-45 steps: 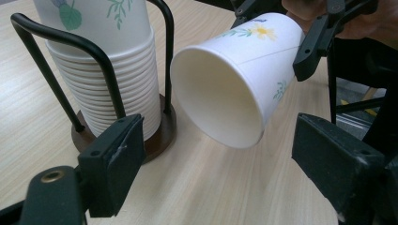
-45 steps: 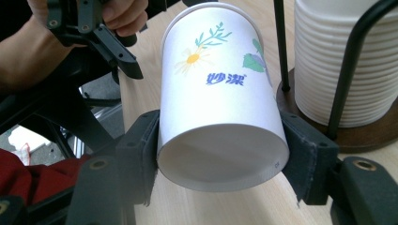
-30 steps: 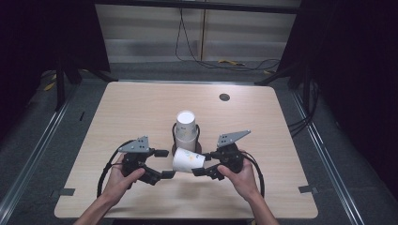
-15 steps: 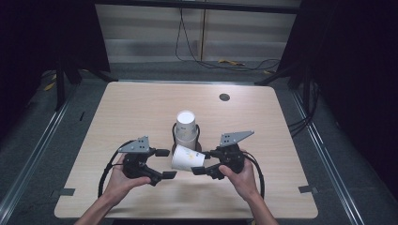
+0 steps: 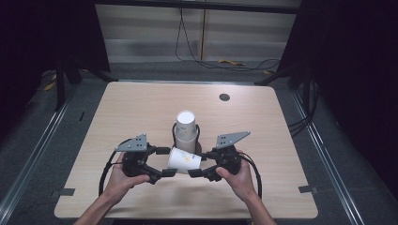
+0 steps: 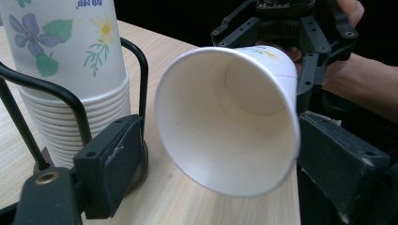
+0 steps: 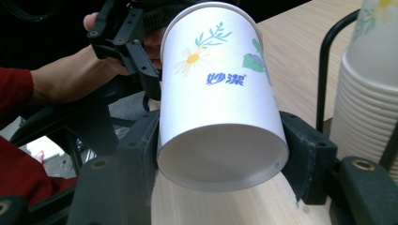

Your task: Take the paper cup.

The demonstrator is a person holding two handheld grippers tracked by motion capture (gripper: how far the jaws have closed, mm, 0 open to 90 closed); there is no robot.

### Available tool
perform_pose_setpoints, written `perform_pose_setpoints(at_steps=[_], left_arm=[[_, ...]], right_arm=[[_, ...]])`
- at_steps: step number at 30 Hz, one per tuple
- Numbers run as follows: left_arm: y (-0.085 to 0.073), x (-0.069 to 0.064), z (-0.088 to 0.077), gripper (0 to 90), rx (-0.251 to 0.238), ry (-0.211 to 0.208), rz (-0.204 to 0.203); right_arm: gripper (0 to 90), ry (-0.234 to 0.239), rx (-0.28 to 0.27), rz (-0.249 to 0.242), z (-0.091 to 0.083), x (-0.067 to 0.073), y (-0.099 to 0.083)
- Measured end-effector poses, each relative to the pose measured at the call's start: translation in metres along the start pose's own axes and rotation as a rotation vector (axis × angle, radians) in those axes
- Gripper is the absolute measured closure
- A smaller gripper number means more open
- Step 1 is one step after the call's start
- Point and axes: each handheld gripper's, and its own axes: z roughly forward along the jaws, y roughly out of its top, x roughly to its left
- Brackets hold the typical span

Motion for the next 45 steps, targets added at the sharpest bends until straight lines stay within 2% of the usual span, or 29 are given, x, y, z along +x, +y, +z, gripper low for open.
perform_pose_setpoints(at_steps=[5,14,18,23,33,45], left_arm=[[-0.003,-0.001,0.004,15.7,0.02,-0.017,0.006],[-0.002,-0.002,0.004,18.4,-0.013,-0.033,0.005],[-0.003,-0.002,0.005,18.0,-0.027,-0.048,-0.019],[-0.004,-0.003,0.008,17.5,-0.02,-0.05,-0.014],[-0.002,-0.002,0.008,17.5,-0.042,-0.074,-0.029],[-0.002,-0.001,0.002,21.3,-0.036,-0.081,-0.03]], right_arm=[[36.5,0.005,0.008,-0.009,0.003,0.002,0.001],[36.5,0.019,0.004,-0.01,0.005,0.002,0.001],[36.4,0.023,0.0,-0.008,0.005,0.002,0.0],[36.5,0.035,0.013,-0.009,0.007,0.002,0.0],[36.4,0.043,0.002,-0.007,0.007,0.003,0.0],[34.9,0.063,0.018,0.007,0.012,0.0,-0.001]])
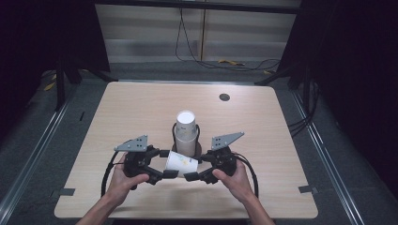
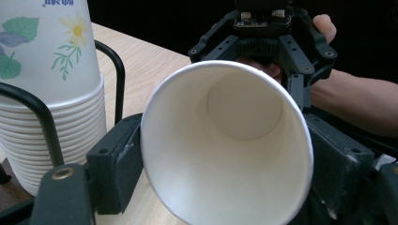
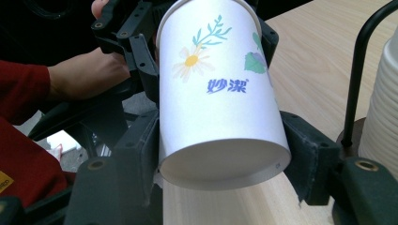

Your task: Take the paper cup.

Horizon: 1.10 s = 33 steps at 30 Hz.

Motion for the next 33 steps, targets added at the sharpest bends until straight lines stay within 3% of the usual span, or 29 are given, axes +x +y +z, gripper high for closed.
perform_pose_setpoints(at_steps=[15,23,33], left_arm=[[0.001,-0.001,-0.002,25.2,-0.007,-0.01,0.007],[0.001,-0.001,-0.003,25.0,-0.002,0.018,0.012],[0.002,-0.001,-0.013,24.9,0.005,0.053,0.009]], right_arm=[[25.4,-0.029,0.018,0.017,0.004,-0.002,-0.002],[16.7,-0.073,0.018,0.024,0.003,-0.001,-0.003],[13.6,-0.117,0.003,0.034,-0.003,-0.001,-0.004]])
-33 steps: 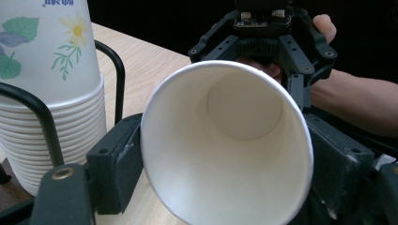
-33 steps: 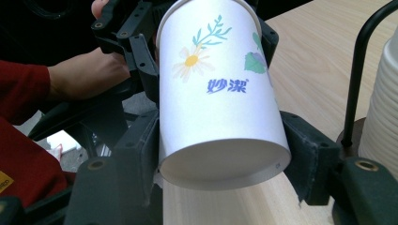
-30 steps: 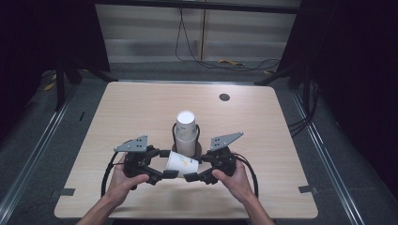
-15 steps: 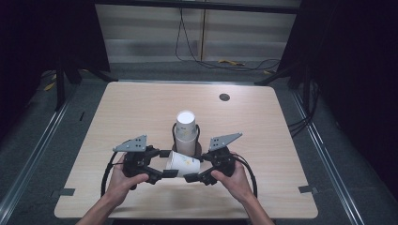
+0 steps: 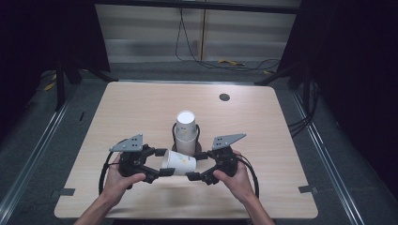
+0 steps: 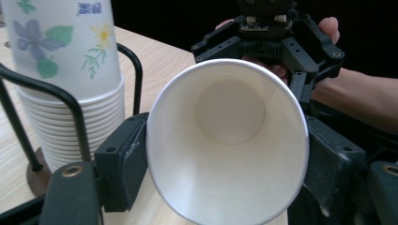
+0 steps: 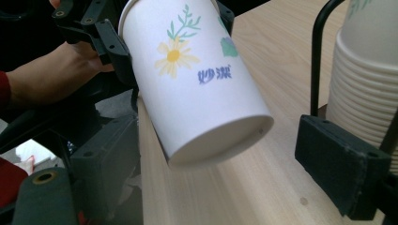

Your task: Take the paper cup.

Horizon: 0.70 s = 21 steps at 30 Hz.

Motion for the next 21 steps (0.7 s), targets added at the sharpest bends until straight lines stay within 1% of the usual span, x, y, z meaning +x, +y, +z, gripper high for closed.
perform_pose_setpoints(at_steps=[1,4,6,7,9,11,12,13,15,19,21], left_arm=[[0.0,0.002,-0.003,24.9,-0.01,-0.003,-0.012],[0.0,0.005,-0.009,24.9,-0.017,0.018,-0.015],[0.0,0.005,-0.012,24.9,-0.017,0.03,-0.019],[0.0,0.006,-0.014,24.9,-0.008,0.041,-0.014],[-0.002,0.007,-0.016,24.9,0.0,0.054,-0.018],[-0.002,0.008,-0.017,24.9,0.002,0.062,-0.021],[-0.003,0.008,-0.018,24.9,0.004,0.064,-0.029],[-0.004,0.01,-0.02,24.9,0.005,0.064,-0.033],[-0.004,0.011,-0.023,25.0,0.013,0.083,-0.035],[-0.003,0.014,-0.029,24.9,0.029,0.099,-0.035],[-0.001,0.015,-0.031,25.0,0.043,0.106,-0.025]], right_arm=[[13.4,-0.011,-0.001,0.0,-0.001,0.0,0.0],[13.4,-0.045,-0.007,0.004,-0.004,0.0,0.0],[13.4,-0.058,-0.015,0.01,-0.006,0.0,0.0],[13.4,-0.068,-0.018,0.012,-0.007,0.0,-0.001],[13.4,-0.089,-0.024,0.014,-0.01,0.0,-0.001],[13.4,-0.127,-0.028,0.02,-0.014,0.0,-0.002],[13.4,-0.127,-0.028,0.02,-0.014,0.0,-0.002],[13.4,-0.167,-0.026,0.023,-0.017,0.001,-0.004],[13.5,-0.195,-0.03,0.029,-0.022,0.001,-0.007],[13.7,-0.249,-0.046,0.044,-0.03,0.0,-0.014],[13.7,-0.267,-0.045,0.046,-0.033,0.0,-0.016]])
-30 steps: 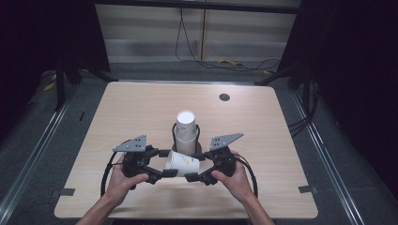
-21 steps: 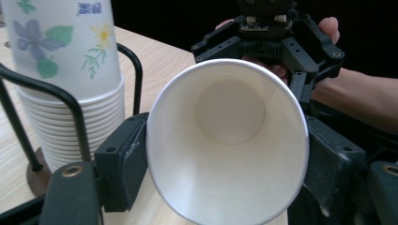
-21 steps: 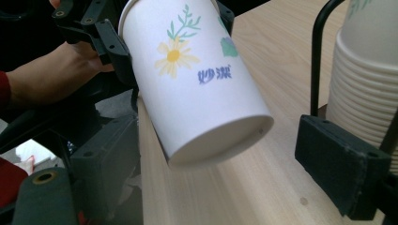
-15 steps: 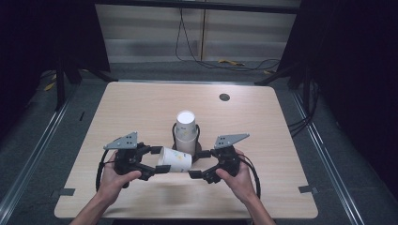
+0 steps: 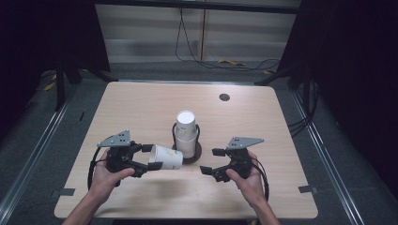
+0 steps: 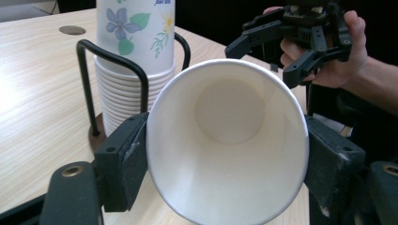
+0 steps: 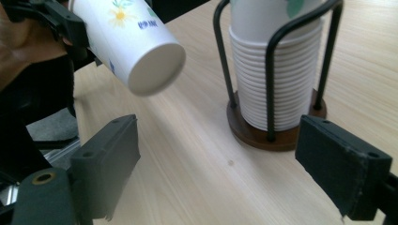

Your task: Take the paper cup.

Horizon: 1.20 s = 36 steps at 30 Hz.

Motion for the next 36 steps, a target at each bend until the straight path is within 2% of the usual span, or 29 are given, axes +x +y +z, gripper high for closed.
perform_pose_setpoints(at_steps=[3,4,8,11,13,15,20,23,25,30,32,36], left_arm=[[0.003,0.002,-0.003,25.0,0.004,-0.002,0.002],[0.006,0.004,-0.007,25.0,-0.013,0.002,-0.002],[0.01,0.006,-0.015,25.0,-0.022,0.029,0.001],[0.01,0.009,-0.019,25.1,-0.023,0.049,-0.019],[0.01,0.011,-0.02,25.0,-0.013,0.057,-0.02],[0.007,0.015,-0.02,24.8,0.01,0.046,-0.037],[0.004,0.02,-0.023,24.7,0.044,0.073,-0.032],[0.003,0.026,-0.029,24.8,0.055,0.109,-0.042],[0.003,0.027,-0.032,24.8,0.07,0.147,-0.034],[0.002,0.032,-0.032,25.0,0.086,0.173,-0.053],[0.002,0.035,-0.032,25.0,0.112,0.193,-0.048],[0.004,0.037,-0.031,24.9,0.13,0.21,-0.047]], right_arm=[[13.7,-0.011,0.003,-0.002,-0.003,-0.001,-0.002],[13.7,-0.017,-0.011,-0.014,-0.006,-0.001,-0.004],[13.7,-0.032,-0.025,-0.01,-0.01,-0.002,-0.006],[13.7,-0.042,-0.028,-0.007,-0.01,-0.002,-0.007],[13.7,-0.045,-0.026,-0.007,-0.01,-0.002,-0.007],[13.8,-0.05,-0.021,-0.009,-0.009,-0.003,-0.008],[13.9,-0.045,-0.011,-0.002,-0.006,-0.003,-0.008],[14.0,-0.049,-0.014,-0.003,-0.007,-0.003,-0.007],[14.0,-0.049,-0.017,-0.001,-0.008,-0.003,-0.007],[14.3,-0.048,-0.017,-0.006,-0.008,-0.004,-0.007],[14.5,-0.046,-0.013,-0.006,-0.007,-0.004,-0.006],[14.7,-0.049,-0.008,-0.008,-0.005,-0.004,-0.007]])
